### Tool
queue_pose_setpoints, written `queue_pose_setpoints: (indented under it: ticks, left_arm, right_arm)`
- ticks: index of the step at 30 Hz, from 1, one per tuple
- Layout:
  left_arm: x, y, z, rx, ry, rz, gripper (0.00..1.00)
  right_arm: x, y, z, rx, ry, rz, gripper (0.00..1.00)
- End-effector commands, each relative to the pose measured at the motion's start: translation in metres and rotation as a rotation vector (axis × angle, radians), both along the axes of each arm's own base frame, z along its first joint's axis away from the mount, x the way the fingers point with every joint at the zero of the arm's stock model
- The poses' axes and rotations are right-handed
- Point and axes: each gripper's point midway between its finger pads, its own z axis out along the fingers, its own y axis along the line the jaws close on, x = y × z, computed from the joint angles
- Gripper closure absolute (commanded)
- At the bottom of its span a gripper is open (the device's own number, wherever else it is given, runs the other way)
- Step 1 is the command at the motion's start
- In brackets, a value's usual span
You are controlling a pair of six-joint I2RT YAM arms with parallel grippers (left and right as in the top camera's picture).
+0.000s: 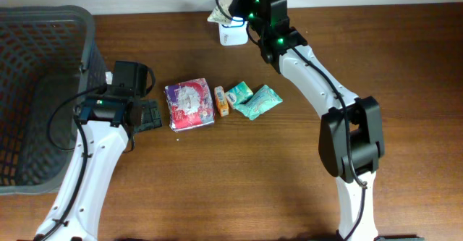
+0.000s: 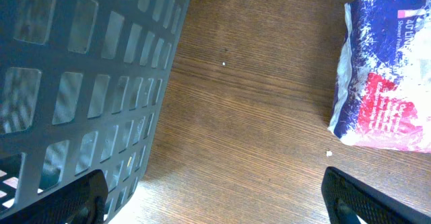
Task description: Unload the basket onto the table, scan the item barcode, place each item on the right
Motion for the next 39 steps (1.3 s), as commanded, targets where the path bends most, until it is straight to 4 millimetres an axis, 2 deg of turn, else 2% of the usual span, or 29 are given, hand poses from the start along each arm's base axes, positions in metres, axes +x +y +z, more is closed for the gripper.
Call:
queue_pose_setpoints:
  ticks: [1,4,5,9,13,19,23,25,29,31,35,39]
  left_arm:
    - [0.0,0.001,0.001,-0.004,-0.007,0.013,0.01]
    - [0.0,0.001,0.001,-0.004,-0.007,0.013,0.01]
    - [0.0,0.001,0.001,-0.004,-0.007,0.013,0.01]
    - [0.0,0.001,0.001,-0.005,-0.007,0.013,0.01]
    - [0.0,0.001,0.001,-0.005,-0.007,0.013,0.01]
    - [0.0,0.001,0.001,-0.004,-0.007,0.013,0.01]
    - [0.0,0.001,0.001,-0.004,-0.007,0.013,0.01]
    - [0.0,0.001,0.001,-0.005,-0.007,0.013,0.01]
    - [0.0,0.001,0.001,-0.004,-0.007,0.013,0.01]
    - [0.0,0.001,0.001,-0.004,-0.007,0.013,0.01]
    - [0.0,0.001,0.001,-0.004,-0.007,0.013,0.01]
    - [0.0,0.001,0.001,-0.004,-0.007,0.013,0.01]
  right_arm:
    - [0.009,0.004,-0.031,0.136,0.094,-0.047,0.96]
    - [0.001,0.022,-0.078,0.225,0.257,0.003,0.96]
    - [-0.004,0.029,-0.084,0.252,0.299,0.039,0.96]
    - [-0.019,0.051,-0.085,0.325,0.38,0.159,0.96]
    - [-0.026,0.052,-0.096,0.287,0.424,0.177,0.96]
    - [-0.029,0.054,-0.098,0.286,0.433,0.188,0.96]
    - [-0.035,0.054,-0.109,0.237,0.464,0.202,0.96]
    - [-0.033,0.052,-0.098,0.214,0.428,0.221,0.96]
    - [-0.015,0.042,-0.051,0.242,0.32,0.209,0.96]
    - [-0.005,0.037,-0.038,0.251,0.251,0.173,0.96]
    - [-0.006,0.044,-0.061,0.3,0.314,0.196,0.96]
    - [-0.004,0.037,-0.054,0.316,0.313,0.242,0.96]
